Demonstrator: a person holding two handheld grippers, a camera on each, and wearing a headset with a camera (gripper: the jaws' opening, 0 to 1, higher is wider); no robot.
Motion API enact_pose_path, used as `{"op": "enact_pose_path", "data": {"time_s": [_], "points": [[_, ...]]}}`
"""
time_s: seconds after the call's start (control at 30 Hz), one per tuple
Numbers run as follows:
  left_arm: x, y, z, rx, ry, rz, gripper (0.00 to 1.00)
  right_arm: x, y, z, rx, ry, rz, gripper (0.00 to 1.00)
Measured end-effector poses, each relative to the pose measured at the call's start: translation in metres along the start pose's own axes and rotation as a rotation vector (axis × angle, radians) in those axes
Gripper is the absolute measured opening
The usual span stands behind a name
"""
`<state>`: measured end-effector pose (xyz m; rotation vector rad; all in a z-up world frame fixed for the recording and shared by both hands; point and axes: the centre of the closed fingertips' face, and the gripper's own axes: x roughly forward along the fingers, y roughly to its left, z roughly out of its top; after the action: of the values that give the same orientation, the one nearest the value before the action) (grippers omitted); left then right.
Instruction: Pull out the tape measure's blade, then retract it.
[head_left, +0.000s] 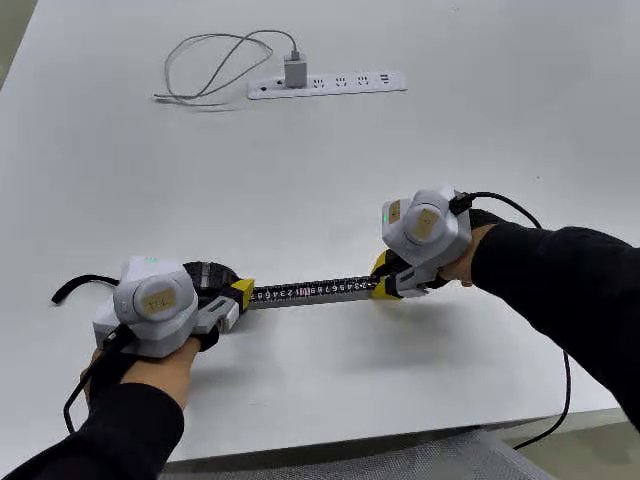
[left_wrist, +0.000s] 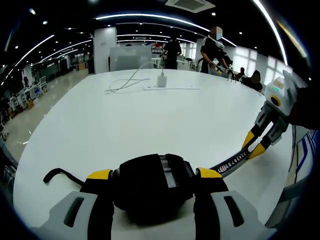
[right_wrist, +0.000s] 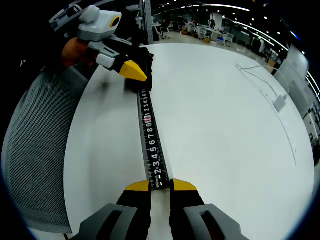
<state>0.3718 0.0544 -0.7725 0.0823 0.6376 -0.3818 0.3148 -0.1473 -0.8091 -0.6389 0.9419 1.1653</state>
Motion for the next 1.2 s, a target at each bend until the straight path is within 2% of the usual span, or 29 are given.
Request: {"op": "enact_pose_path", "data": {"time_s": [0.73,1.2], "points": [[-0.0010,-0.0002,0.0003,0.001,0.006,-0.001,0.60,0.0024,0.0017,0.0063,-0.003,-0.016,0.001,0.10],[-0.0005,0.0009,0.0008,-0.002,-0.002,0.000,0.60,0.0030,0.0015,0.0070,-0.001,-0.007,0.003,0.09]]}}
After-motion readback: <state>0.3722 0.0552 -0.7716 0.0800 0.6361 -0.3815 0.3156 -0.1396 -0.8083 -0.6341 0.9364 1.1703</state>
